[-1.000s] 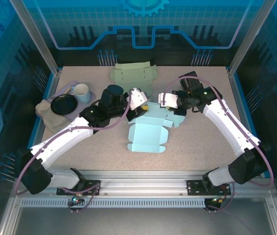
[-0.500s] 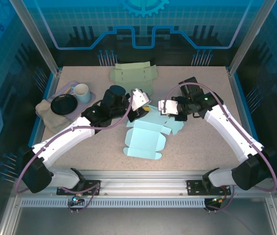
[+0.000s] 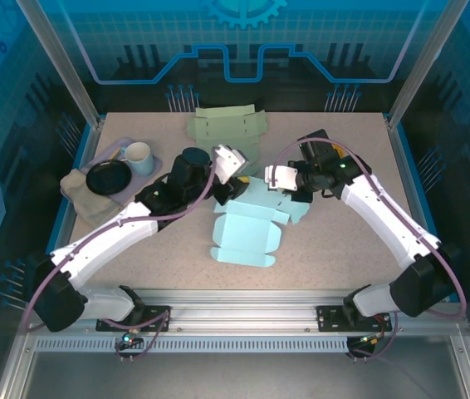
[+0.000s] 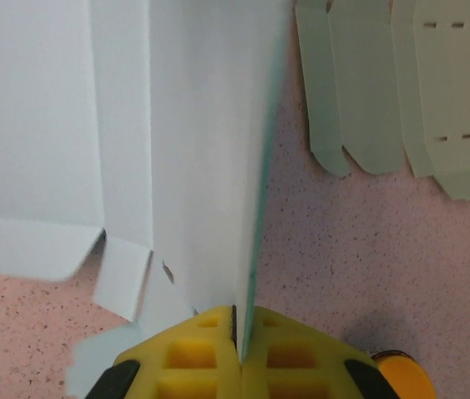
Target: Fold the paper box
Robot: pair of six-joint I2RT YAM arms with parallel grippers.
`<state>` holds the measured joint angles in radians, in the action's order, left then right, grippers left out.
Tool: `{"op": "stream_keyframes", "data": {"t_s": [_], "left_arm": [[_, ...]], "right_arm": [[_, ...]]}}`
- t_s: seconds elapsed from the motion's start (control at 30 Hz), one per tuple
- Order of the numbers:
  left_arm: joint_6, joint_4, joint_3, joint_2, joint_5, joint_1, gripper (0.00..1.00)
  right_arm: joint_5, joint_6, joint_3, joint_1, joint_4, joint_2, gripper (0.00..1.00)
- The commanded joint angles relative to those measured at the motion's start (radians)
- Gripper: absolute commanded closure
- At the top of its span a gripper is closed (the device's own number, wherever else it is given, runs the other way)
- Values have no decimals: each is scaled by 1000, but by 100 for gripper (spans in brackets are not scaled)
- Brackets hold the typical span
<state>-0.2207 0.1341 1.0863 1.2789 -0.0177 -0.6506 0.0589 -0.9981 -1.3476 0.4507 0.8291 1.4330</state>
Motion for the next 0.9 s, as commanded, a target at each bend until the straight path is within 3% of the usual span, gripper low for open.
{"op": "stream_keyframes", "data": {"t_s": [0.0,0.13,0.27,0.43,0.67,0.87], "left_arm": [[250,-29,-59,-109,-149,37,39],[438,57,-120,-172,-4,61,43],[582,-87,-253,-181,157,59,47],[659,-229,-331,-113,175,54,48],[666,-276,-306,44,186,54,47],[659,-299,-326,110,84,93,43]], "right_arm": [[-81,77,-53,-7,13,71,100],[-109,127,-110,-7,43,146,100],[-132,175,-142,-9,58,210,100],[-98,184,-142,-13,71,260,100],[-4,164,-101,-24,60,254,100],[12,153,-74,-33,46,248,100]]}}
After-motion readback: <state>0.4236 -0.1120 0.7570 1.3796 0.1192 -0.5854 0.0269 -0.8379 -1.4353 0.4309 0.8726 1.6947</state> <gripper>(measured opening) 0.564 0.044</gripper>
